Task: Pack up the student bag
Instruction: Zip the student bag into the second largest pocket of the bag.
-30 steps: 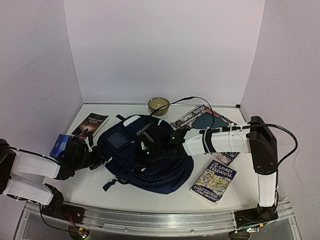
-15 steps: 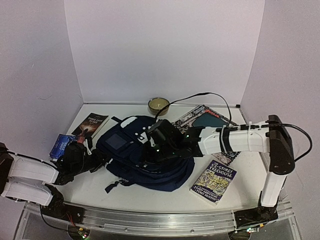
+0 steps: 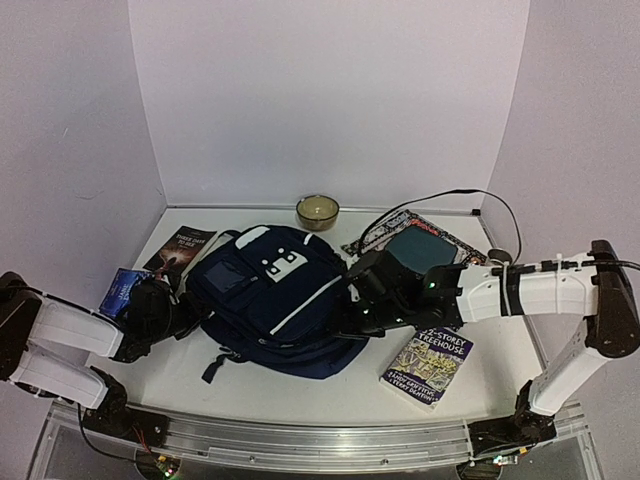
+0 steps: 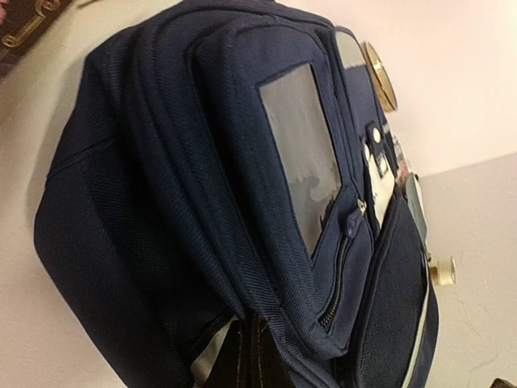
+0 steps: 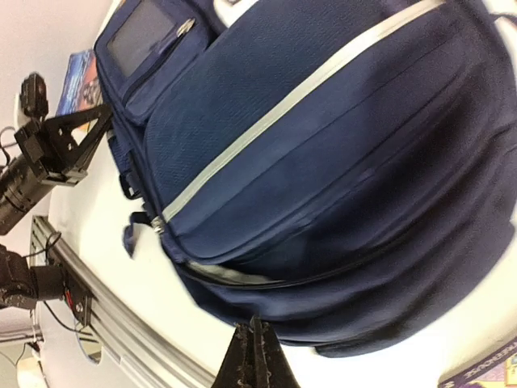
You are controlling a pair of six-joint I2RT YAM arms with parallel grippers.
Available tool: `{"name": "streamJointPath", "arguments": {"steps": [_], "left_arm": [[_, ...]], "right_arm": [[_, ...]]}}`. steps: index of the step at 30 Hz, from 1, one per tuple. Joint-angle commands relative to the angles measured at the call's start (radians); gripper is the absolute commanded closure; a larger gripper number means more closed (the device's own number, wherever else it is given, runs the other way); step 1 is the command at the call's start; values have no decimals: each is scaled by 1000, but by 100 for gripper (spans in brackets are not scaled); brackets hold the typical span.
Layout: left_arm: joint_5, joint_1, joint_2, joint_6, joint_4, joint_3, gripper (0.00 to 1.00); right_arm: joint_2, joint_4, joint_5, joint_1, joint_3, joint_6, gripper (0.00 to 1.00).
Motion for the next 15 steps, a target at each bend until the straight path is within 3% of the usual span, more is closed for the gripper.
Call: {"name": "streamJointPath", "arguments": {"steps": [1,7,11,15], "left_arm": [[-44,37,3,40,-10,48,100],[65,38,32,60,-8,72,100],[104,36,32,53,-6,68,100],[115,28,11,40,-3,55,100]], "right_arm": [[-65,-39,67,-23,-63,-30,100],[28,2,-46,-19,39,-153,99],[131,76,-172,-8,121,-162,78],[229,150,-267,2,175,-120,69]]}}
